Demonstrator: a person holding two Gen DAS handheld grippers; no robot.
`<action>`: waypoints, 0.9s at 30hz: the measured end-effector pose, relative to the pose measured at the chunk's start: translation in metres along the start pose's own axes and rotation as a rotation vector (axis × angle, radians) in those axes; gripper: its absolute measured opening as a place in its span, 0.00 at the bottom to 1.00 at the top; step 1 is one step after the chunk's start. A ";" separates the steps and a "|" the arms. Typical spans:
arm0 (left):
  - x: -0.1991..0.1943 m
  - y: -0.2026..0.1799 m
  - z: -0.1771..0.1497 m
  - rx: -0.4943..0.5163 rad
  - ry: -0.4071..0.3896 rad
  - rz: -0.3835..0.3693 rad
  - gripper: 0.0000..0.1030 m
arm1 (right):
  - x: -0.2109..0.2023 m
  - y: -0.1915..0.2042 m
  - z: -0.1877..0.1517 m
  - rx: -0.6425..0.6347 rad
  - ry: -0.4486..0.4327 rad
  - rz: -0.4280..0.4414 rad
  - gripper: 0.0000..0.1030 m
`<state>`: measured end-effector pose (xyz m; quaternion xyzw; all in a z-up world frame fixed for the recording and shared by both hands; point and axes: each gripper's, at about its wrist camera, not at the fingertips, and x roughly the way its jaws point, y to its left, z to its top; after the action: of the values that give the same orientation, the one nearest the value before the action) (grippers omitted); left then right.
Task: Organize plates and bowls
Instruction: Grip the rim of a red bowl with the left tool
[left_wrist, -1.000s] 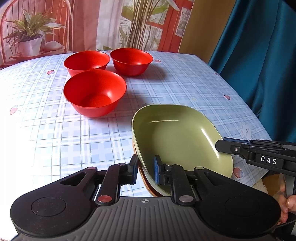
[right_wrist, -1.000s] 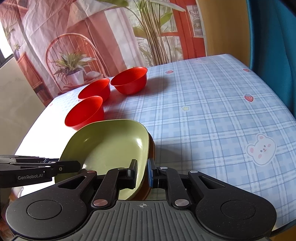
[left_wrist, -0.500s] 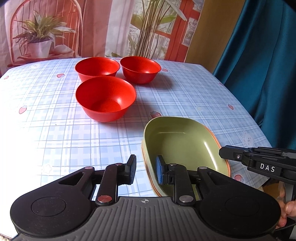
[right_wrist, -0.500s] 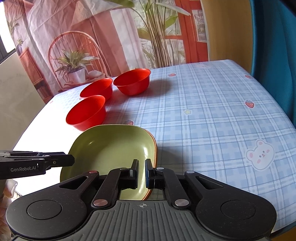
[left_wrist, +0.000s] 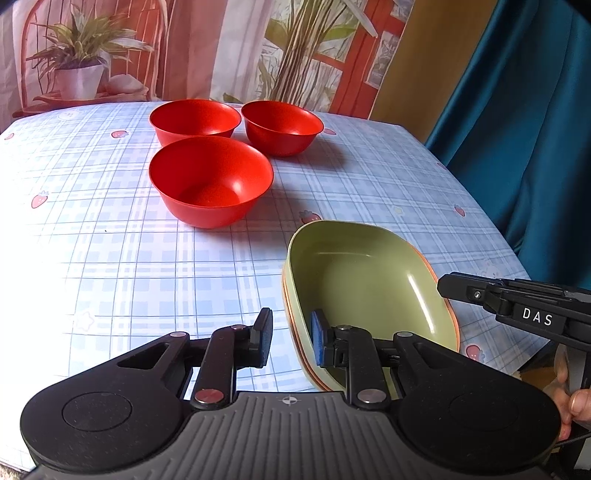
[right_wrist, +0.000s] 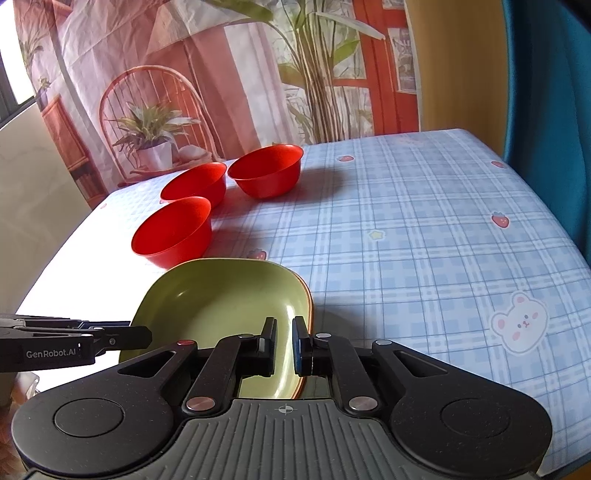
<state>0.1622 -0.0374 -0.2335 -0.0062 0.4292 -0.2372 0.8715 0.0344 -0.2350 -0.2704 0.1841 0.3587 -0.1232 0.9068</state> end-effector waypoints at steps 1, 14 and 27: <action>-0.001 0.001 0.001 -0.002 -0.006 -0.005 0.25 | 0.001 0.000 0.002 -0.006 -0.003 -0.001 0.11; -0.003 0.055 0.030 -0.087 -0.088 0.077 0.27 | 0.030 0.009 0.051 -0.042 -0.035 0.049 0.17; 0.033 0.091 0.059 -0.133 -0.106 0.103 0.27 | 0.081 0.052 0.090 -0.092 0.013 0.100 0.18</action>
<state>0.2610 0.0186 -0.2399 -0.0544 0.3968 -0.1623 0.9018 0.1656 -0.2336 -0.2534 0.1607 0.3603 -0.0600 0.9169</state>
